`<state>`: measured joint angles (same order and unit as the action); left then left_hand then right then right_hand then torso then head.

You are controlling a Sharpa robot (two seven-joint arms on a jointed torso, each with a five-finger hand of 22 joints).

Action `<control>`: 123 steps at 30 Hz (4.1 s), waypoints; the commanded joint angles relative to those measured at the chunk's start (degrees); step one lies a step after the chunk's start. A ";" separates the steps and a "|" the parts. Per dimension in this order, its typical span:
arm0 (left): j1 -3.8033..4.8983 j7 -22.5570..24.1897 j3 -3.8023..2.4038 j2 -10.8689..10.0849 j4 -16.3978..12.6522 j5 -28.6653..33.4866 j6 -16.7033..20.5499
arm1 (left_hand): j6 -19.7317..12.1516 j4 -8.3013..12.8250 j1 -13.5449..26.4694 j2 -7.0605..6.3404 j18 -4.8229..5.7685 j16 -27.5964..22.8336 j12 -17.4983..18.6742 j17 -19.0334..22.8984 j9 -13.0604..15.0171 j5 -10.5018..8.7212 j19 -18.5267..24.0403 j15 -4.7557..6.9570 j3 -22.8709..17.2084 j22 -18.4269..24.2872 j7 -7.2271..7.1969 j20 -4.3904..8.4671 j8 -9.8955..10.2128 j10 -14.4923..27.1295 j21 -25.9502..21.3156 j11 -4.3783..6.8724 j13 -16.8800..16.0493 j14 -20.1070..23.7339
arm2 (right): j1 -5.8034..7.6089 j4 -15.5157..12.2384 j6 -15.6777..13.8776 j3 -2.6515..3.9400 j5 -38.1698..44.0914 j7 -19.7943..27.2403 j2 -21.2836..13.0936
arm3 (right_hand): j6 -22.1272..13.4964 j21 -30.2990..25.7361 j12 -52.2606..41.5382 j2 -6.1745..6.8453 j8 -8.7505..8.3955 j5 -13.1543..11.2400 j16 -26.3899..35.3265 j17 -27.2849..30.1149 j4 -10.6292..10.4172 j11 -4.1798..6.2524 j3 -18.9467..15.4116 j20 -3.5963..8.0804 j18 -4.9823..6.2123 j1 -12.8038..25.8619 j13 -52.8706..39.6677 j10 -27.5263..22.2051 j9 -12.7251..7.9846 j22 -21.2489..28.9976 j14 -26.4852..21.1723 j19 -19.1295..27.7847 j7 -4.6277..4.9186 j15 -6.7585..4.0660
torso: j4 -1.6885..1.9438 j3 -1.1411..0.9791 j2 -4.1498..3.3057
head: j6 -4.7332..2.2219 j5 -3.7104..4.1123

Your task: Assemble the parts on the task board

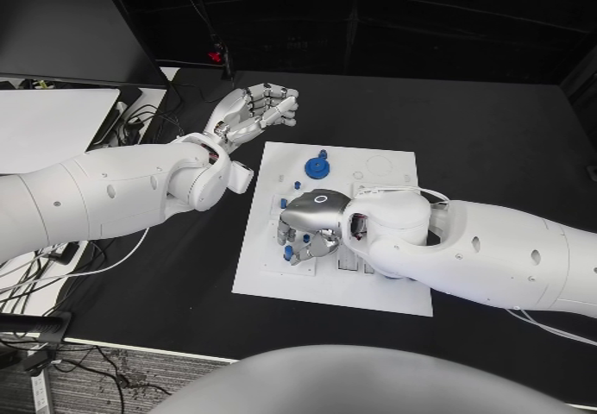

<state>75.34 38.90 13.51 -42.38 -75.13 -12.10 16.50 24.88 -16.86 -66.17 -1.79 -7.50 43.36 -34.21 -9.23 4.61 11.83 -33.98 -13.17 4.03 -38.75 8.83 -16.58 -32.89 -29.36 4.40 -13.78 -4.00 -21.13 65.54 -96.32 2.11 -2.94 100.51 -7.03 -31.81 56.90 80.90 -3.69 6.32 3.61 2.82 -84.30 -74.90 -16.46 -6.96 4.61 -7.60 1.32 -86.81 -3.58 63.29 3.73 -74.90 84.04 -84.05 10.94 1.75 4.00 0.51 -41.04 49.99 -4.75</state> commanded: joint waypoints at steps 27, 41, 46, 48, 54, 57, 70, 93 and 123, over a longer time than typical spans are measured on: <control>-0.04 3.31 -0.04 0.44 1.39 0.15 -0.45 | -0.48 0.02 0.02 0.59 -0.11 0.51 -0.51 0.22 -0.10 0.30 -0.48 0.35 0.30 0.13 7.39 0.12 -0.24 0.28 0.29 -0.01 0.09 0.10 | 1.12 -14.88 -30.02 -0.09 -45.38 4.63 -28.80 | -9.00 -21.53 -10.66 -3.44 3.21 9.13 16.62 22.91 0.37 2.73 -8.79 1.25 5.50 11.47 -3.24 0.81 0.51 -1.73 -5.13 9.60 -2.89 -1.69 | -0.04 0.02 -0.02 | 0.01 7.74; -0.33 3.30 -0.04 0.76 1.69 0.15 -0.36 | -0.65 0.02 0.03 0.58 -0.11 0.57 -0.59 0.30 -0.13 0.30 -0.50 0.35 0.35 0.16 7.40 0.12 -0.28 0.30 0.29 -0.02 0.09 0.10 | 0.44 -17.62 -29.40 -2.17 -52.62 1.07 -36.50 | -16.15 -46.51 -80.39 -4.91 14.02 10.88 1.22 3.39 0.25 5.37 -16.10 2.10 8.79 15.75 -71.07 9.18 1.12 4.88 -5.38 25.57 -5.82 -2.60 | -0.19 0.30 0.07 | 0.01 11.82; -0.48 3.29 -0.04 1.01 1.87 0.15 -0.40 | -0.65 0.02 0.03 0.58 -0.11 0.57 -0.59 0.30 -0.13 0.30 -0.50 0.35 0.35 0.16 7.40 0.12 -0.28 0.30 0.29 -0.02 0.09 0.10 | 0.41 -17.96 -28.42 -2.89 -53.30 0.09 -37.63 | -18.24 -25.75 -86.31 -3.59 17.84 10.86 -5.70 -15.10 -0.17 5.39 -14.78 2.01 5.70 16.74 -86.42 26.71 1.14 -5.70 5.96 14.58 -5.99 -2.45 | -0.10 0.30 0.21 | 0.01 12.73; -0.56 3.28 -0.04 1.06 1.91 0.15 -0.42 | -0.72 0.01 0.03 0.58 -0.11 0.60 -0.63 0.34 -0.15 0.30 -0.50 0.35 0.37 0.18 7.41 0.12 -0.30 0.30 0.29 -0.02 0.09 0.10 | 0.40 -18.00 -28.43 -3.26 -53.42 -0.22 -38.02 | -17.88 -18.05 -86.31 -3.24 19.37 11.11 -5.70 -15.10 -0.28 5.29 -14.21 2.04 4.42 17.25 -86.42 26.71 1.37 -7.57 5.96 10.16 -5.56 -2.45 | -0.11 0.30 0.27 | 0.01 13.06; -0.78 3.26 -0.04 1.07 2.15 0.15 -0.38 | -0.74 0.01 0.03 0.59 -0.11 0.61 -0.64 0.34 -0.15 0.30 -0.50 0.35 0.38 0.18 7.41 0.12 -0.30 0.31 0.29 -0.02 0.09 0.10 | 0.39 -17.78 -28.15 -3.97 -52.97 -1.86 -38.65 | -19.95 9.10 -86.31 -2.07 25.96 12.97 -5.70 -15.10 -0.41 3.02 -12.33 0.79 -1.32 19.41 -86.42 26.71 2.99 -15.10 5.96 -5.95 -2.37 -0.49 | -0.47 0.41 0.43 | 0.01 13.62; -0.84 3.26 -0.04 1.11 2.21 0.16 -0.39 | -0.74 0.01 0.03 0.59 -0.11 0.61 -0.64 0.34 -0.15 0.30 -0.50 0.35 0.38 0.18 7.41 0.12 -0.30 0.31 0.29 -0.02 0.09 0.10 | 0.39 -17.59 -27.28 -4.10 -52.10 -3.51 -38.75 | -20.09 9.10 -86.31 -2.35 28.80 12.88 -5.70 -15.10 -0.32 2.23 -11.76 0.30 -1.32 19.47 -86.42 26.71 3.99 -15.10 5.96 -5.95 -2.13 -0.13 | -0.55 0.49 0.46 | 0.01 13.77; -1.09 3.23 -0.04 1.26 2.36 0.16 -0.56 | -0.83 0.01 0.04 0.60 -0.11 0.64 -0.68 0.39 -0.17 0.30 -0.51 0.35 0.40 0.20 7.42 0.12 -0.33 0.32 0.29 -0.02 0.10 0.11 | 0.37 -18.38 -23.18 -4.32 -42.44 -18.69 -37.96 | -14.51 9.10 -86.31 -2.32 36.54 15.80 -5.70 -15.10 -0.31 1.69 -12.17 -0.53 -1.32 20.54 -86.42 26.71 7.61 -15.10 5.96 -5.95 -2.07 0.12 | -0.39 0.40 0.39 | 0.01 13.71; -1.35 3.23 -0.04 1.09 2.55 0.16 -0.76 | -0.94 0.01 0.04 0.65 -0.10 0.68 -0.74 0.47 -0.20 0.31 -0.50 0.34 0.42 0.24 7.43 0.11 -0.39 0.36 0.28 -0.03 0.10 0.14 | 0.35 -19.24 -19.87 -4.33 -39.32 -26.76 -36.07 | -14.11 9.10 -86.31 -3.02 36.30 16.12 -5.70 -15.10 -0.28 2.10 -12.23 -0.30 -1.32 22.58 -86.42 26.71 7.90 -15.10 5.96 -5.95 -2.42 -0.06 | -0.50 0.51 0.45 | 0.01 13.00; -1.57 3.23 -0.04 0.92 2.72 0.16 -1.04 | -1.13 0.02 0.04 0.77 -0.08 0.75 -0.83 0.61 -0.23 0.32 -0.46 0.32 0.44 0.30 7.45 0.11 -0.49 0.45 0.25 -0.05 0.12 0.21 | 0.35 -18.42 -15.57 -4.32 -40.54 -30.51 -33.02 | -14.02 9.10 -86.31 -3.66 35.92 15.10 -5.70 -15.10 -0.29 2.19 -12.37 -0.28 -1.32 23.60 -86.42 26.71 8.04 -15.10 5.96 -5.95 -2.48 -0.08 | -0.51 0.57 0.46 | 0.01 12.52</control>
<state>73.70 38.92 13.51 -41.42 -72.39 -12.07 16.13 24.06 -16.86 -65.96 -1.58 -7.51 43.79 -34.67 -8.67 4.47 11.83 -34.18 -13.17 4.03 -38.49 8.83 -16.38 -33.11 -29.37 4.40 -13.78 -3.97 -21.14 65.86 -114.75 -15.25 -7.26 60.17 -36.20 -64.95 42.61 89.81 -89.86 2.54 39.71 18.13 -89.86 -74.93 -16.88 -5.11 -7.45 -7.90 0.41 -63.78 -74.93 84.04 11.71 -74.92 83.94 -83.93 8.50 2.05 3.54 1.06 -40.59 50.00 7.86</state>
